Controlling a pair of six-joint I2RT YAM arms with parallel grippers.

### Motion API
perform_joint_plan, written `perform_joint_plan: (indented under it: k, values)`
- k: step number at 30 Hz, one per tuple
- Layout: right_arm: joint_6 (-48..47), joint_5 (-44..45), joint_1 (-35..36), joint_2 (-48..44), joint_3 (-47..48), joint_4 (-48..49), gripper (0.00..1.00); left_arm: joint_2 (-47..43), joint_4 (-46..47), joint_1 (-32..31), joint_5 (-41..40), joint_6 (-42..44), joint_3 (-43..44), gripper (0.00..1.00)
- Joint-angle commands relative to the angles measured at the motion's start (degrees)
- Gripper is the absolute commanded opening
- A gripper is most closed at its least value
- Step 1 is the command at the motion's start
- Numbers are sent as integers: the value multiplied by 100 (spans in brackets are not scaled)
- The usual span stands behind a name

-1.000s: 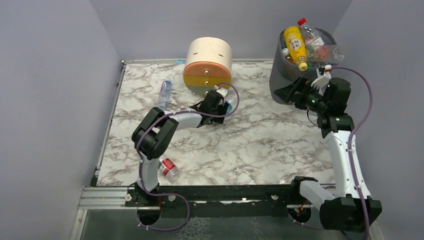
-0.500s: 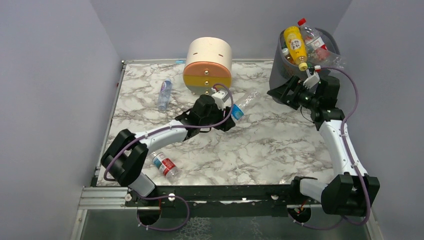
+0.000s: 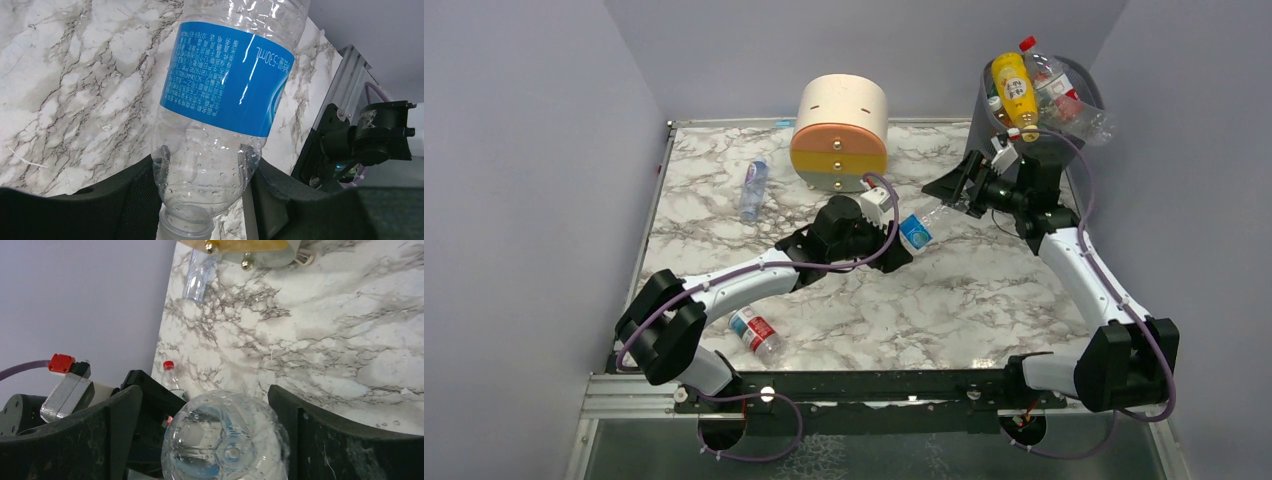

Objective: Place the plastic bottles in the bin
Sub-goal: Place the plastic bottle in the trash bin.

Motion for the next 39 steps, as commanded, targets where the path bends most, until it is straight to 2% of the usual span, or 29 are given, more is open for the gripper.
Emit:
perform_joint_plan:
  k: [1, 6, 9, 11, 12, 13, 14, 15, 17, 18, 21, 28, 33, 36, 39]
  values:
    - [71, 175, 456, 50, -13, 194, 98, -147, 325, -11, 104, -17, -18, 50]
    - [-10, 455, 632, -61, -40, -12, 93, -91, 391, -19, 42, -17, 51, 50]
    - [-129, 664, 634, -115, 40, -202, 83, -111, 474, -13, 101, -22, 56, 51]
    - [-151, 757, 634, -154, 118, -245, 64, -122, 463, -22, 139, -11, 71, 52]
    - [-125, 765, 634, -162, 153, -234, 49, -133, 446, -19, 136, -2, 69, 54]
    - [-103, 776, 634, -164, 192, -234, 41, -144, 425, -17, 129, 0, 73, 57]
    - [-96, 798, 634, -153, 260, -256, 38, -151, 392, -18, 113, 14, 104, 61]
    - [-107, 827, 634, -133, 348, -294, 36, -170, 343, -16, 107, 37, 146, 66]
    - [-168, 978, 632, -92, 598, -432, 35, -228, 146, -17, 58, 121, 311, 94]
    - [-226, 1097, 634, -66, 773, -538, 35, -285, 26, -12, 35, 169, 403, 98]
    - [-434, 1498, 632, 88, 1456, -966, 34, -585, -439, 85, -148, 258, 700, 99]
    - [-876, 2353, 386, 764, 3674, -1867, 32, -1884, -1232, 427, -460, 255, 1057, 99]
    - [-778, 2478, -521, 1331, 5303, -2184, 32, -2302, -1743, 520, -649, 331, 1294, 99]
    - [-699, 2856, -969, 1746, 6324, -2316, 31, -2420, -1823, 557, -726, 369, 1195, 99]
    - [-545, 3295, -1287, 2028, 6888, -2175, 31, -2476, -1838, 599, -750, 395, 1044, 99]
